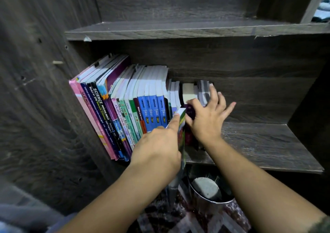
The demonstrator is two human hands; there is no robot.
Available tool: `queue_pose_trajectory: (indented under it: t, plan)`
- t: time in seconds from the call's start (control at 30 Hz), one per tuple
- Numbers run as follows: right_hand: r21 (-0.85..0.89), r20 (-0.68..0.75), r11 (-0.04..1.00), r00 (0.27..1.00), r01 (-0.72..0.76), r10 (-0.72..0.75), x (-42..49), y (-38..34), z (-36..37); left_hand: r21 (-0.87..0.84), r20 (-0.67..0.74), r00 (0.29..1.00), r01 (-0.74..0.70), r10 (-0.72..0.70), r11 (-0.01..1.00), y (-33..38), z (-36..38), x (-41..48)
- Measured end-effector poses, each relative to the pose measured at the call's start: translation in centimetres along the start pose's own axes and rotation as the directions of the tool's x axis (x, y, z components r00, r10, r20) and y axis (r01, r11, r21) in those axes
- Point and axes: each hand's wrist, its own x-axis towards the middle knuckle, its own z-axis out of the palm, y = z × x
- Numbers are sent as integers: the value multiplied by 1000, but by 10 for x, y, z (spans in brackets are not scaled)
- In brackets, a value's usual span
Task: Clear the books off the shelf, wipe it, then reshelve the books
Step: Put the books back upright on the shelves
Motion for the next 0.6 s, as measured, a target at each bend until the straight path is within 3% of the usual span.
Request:
queue_pose_trajectory:
  t: [0.2,0.4,0.6]
  plan:
    - [112,-58,986,990,-119,126,1,-7,4,-25,-14,1000,-11,10,1000,8,4,1]
    - [-10,-30,987,987,-159,159,2,9,0,-64,-130,991,-45,37,997,15,5,-7]
    - [13,-18,985,985,-174,174,6,46,-14,-140,-263,964,-67,28,988,24,14,-9]
